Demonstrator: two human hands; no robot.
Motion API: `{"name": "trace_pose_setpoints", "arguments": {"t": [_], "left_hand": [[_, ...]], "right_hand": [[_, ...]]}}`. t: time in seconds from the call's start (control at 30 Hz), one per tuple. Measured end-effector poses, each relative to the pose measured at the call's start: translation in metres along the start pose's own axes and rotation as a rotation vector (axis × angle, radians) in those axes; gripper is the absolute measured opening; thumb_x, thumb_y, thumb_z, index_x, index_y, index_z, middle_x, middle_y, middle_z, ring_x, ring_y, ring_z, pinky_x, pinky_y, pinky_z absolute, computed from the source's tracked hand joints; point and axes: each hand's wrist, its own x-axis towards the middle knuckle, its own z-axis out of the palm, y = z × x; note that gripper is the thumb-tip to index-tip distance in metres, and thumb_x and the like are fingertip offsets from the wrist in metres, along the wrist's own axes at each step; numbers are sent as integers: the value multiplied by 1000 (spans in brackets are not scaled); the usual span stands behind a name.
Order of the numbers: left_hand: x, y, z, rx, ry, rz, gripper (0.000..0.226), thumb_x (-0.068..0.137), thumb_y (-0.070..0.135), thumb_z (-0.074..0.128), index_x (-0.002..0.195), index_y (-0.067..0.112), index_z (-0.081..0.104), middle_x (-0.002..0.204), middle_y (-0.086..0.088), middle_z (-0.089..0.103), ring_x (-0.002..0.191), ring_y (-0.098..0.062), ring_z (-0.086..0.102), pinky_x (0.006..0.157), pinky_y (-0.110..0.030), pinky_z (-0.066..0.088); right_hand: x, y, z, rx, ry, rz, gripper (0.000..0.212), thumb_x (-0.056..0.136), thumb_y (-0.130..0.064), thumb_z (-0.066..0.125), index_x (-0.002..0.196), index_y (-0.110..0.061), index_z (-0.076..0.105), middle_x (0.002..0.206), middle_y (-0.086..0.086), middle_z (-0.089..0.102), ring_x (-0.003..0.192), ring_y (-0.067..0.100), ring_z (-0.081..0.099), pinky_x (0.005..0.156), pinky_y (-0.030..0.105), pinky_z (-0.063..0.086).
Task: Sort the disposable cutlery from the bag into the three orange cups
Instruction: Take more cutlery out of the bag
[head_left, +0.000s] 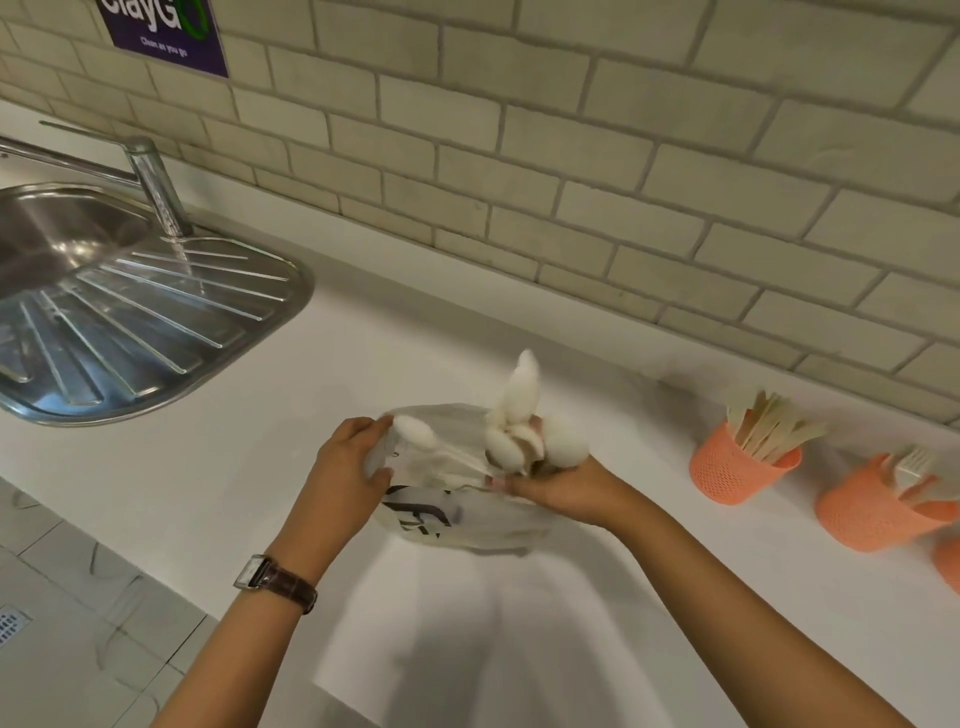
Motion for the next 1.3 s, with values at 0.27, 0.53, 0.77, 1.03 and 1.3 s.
{"name": "trace_pose_setpoints", "arguments": {"t": [0.27, 0.53, 0.77, 1.03, 1.3], "left_hand": [[-4, 24, 9, 102, 94, -23, 32, 74, 29, 75, 105, 22, 69, 132, -3, 48, 119, -27, 46, 97, -36, 36], [-14, 96, 29, -101, 178, 295, 19, 80, 27, 69, 99, 29, 64, 127, 4, 48, 120, -20, 41, 97, -26, 28], [-26, 147, 82, -276, -157, 488, 19, 84, 25, 65, 102, 31, 63, 117, 12, 50, 114, -8, 44, 85, 4, 28], [-40, 162, 133, -271, -408, 578, 21, 85, 22, 64, 99, 37, 63, 110, 19, 55, 111, 1, 49, 89, 0, 30], [-56, 167, 155, -300, -516, 543, 20, 86, 18, 63, 94, 36, 64, 103, 25, 57, 102, 5, 52, 84, 1, 33]], "right_hand": [[-46, 0, -36, 677, 398, -219, 31, 60, -4, 81, 87, -14, 69, 80, -5, 70, 80, 10, 66, 76, 21, 54], [-124, 61, -33, 734, 826, 30, 44, 44, -49, 89, 74, -26, 68, 67, -7, 60, 63, 9, 57, 65, 21, 51], [-180, 121, 1, 588, 1157, 244, 10, 81, -10, 70, 90, -11, 65, 85, 1, 66, 80, 8, 65, 75, 25, 54], [-190, 162, 9, 627, 1327, 354, 22, 72, -15, 81, 80, -5, 63, 75, 11, 62, 72, 22, 60, 74, 36, 57], [-192, 167, 10, 496, 1440, 465, 16, 81, -24, 70, 77, -10, 63, 60, 2, 63, 57, 18, 59, 60, 35, 49]]}}
